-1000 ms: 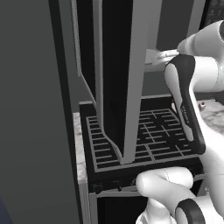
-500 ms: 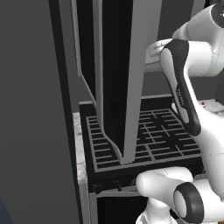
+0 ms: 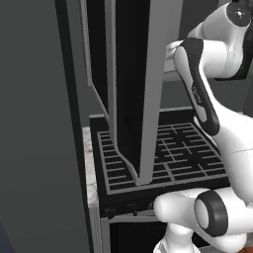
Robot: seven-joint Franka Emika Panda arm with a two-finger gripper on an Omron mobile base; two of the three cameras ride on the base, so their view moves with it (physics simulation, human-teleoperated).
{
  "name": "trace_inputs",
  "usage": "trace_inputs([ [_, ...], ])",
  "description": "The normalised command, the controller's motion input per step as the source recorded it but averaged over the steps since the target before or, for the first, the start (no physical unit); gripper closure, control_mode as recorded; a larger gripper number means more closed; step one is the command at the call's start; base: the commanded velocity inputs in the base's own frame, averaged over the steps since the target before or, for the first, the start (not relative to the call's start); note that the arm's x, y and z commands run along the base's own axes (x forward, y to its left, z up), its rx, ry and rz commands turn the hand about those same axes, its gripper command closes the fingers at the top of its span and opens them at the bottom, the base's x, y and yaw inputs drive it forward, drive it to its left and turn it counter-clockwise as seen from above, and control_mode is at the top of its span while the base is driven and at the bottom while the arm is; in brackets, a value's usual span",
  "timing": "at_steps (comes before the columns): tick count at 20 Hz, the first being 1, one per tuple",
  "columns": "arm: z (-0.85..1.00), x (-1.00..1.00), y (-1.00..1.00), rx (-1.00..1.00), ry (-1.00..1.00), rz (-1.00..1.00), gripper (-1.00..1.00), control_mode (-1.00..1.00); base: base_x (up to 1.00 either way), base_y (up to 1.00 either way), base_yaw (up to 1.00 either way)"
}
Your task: Place the sponge inside the microwave to prepare for sanitizing.
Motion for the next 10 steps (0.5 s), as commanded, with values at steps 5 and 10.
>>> trace_inputs([
  [5,-0.13,0.37,0.0,0.0,0.04,0.0,1.0,-1.0,0.0,0.0,0.0],
  [10,-0.16,0.35,0.0,0.0,0.03,0.0,1.0,-1.0,0.0,0.0,0.0],
])
